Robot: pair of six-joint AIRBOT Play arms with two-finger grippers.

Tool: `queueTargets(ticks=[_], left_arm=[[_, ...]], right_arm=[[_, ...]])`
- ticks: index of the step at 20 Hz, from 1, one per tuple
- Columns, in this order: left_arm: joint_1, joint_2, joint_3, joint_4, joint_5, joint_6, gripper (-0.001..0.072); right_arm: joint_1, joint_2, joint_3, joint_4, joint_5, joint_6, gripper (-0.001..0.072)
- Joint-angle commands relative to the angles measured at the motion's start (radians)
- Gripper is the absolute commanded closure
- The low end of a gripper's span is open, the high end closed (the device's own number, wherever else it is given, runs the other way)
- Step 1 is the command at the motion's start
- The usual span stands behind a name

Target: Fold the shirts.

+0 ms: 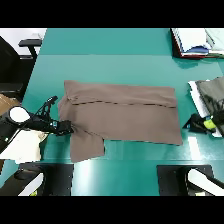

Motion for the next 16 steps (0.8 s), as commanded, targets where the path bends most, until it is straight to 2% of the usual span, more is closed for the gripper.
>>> queueTargets(ticks=[1, 5, 6, 7, 8, 9, 11, 13, 16], left_arm=[[0.000, 0.001, 0.031, -0.002, -0.013, 0.023, 0.0684], [0.000, 0.000, 0.031, 0.000, -0.013, 0.026, 0.0683], [0.000, 0.000, 0.031, 0.003, -0.018, 0.027, 0.0684], [0.000, 0.001, 0.032, 0.013, -0.036, 0.037, 0.0684], [0.000, 0.001, 0.032, 0.028, -0.061, 0.037, 0.0685], [0.000, 0.001, 0.032, 0.045, -0.096, 0.035, 0.0686], [-0.003, 0.048, 0.032, 0.089, -0.156, 0.029, 0.0687], [-0.003, 0.156, 0.032, 0.139, -0.188, -0.016, 0.0687], [-0.003, 0.288, 0.032, 0.132, -0.344, -0.031, 0.0686]], right_arm=[[-0.077, -0.035, -0.149, 0.022, -0.032, -0.002, 0.0321], [-0.026, -0.081, -0.182, 0.092, -0.087, -0.002, 0.0328], [0.001, -0.089, -0.169, 0.093, -0.085, -0.002, 0.0394], [0.029, -0.089, -0.153, 0.090, -0.080, -0.002, 0.0535], [0.058, -0.083, -0.134, 0.079, -0.072, -0.002, 0.0643], [0.082, -0.065, -0.116, 0.056, -0.063, -0.002, 0.0700], [0.122, -0.003, -0.083, -0.008, -0.040, -0.002, 0.0698], [0.132, 0.084, -0.068, -0.062, 0.014, -0.002, 0.0699], [0.130, 0.222, -0.064, -0.100, 0.109, -0.002, 0.0699]])
